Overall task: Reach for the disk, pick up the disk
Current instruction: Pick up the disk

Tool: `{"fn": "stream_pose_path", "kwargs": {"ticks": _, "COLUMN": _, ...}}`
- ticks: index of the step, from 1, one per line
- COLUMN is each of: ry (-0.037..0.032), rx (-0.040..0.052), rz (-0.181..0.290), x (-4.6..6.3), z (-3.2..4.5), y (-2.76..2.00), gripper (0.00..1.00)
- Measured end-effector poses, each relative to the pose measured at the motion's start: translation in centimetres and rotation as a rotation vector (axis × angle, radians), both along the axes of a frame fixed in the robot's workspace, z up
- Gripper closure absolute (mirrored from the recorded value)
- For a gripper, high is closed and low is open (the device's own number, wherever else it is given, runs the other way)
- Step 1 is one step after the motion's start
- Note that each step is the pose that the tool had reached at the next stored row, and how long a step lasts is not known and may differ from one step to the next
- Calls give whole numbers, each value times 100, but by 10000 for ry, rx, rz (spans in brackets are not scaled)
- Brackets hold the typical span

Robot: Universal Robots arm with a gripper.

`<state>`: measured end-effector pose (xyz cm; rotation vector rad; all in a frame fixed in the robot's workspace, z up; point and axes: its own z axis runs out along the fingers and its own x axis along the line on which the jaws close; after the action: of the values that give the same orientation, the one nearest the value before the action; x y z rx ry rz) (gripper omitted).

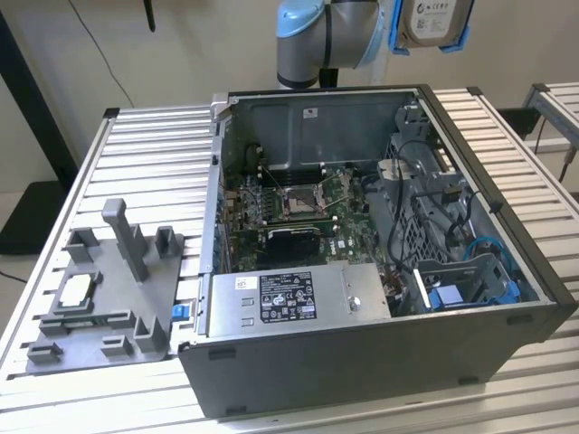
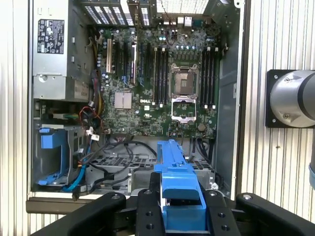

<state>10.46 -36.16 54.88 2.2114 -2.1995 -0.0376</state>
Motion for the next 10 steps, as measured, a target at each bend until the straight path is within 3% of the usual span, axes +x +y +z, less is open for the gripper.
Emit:
{"fn": "stream_pose_path", "kwargs": {"ticks": 6, "ry": 0, "rx": 0, "rz": 0, "x": 0, "z": -5, "y": -132, "gripper": 100}}
{"fn": "stream_pose_path", "kwargs": {"ticks": 10, "ry": 0, "rx": 1, "rz": -1, "x": 0, "z": -6, "y": -145, "gripper": 100}}
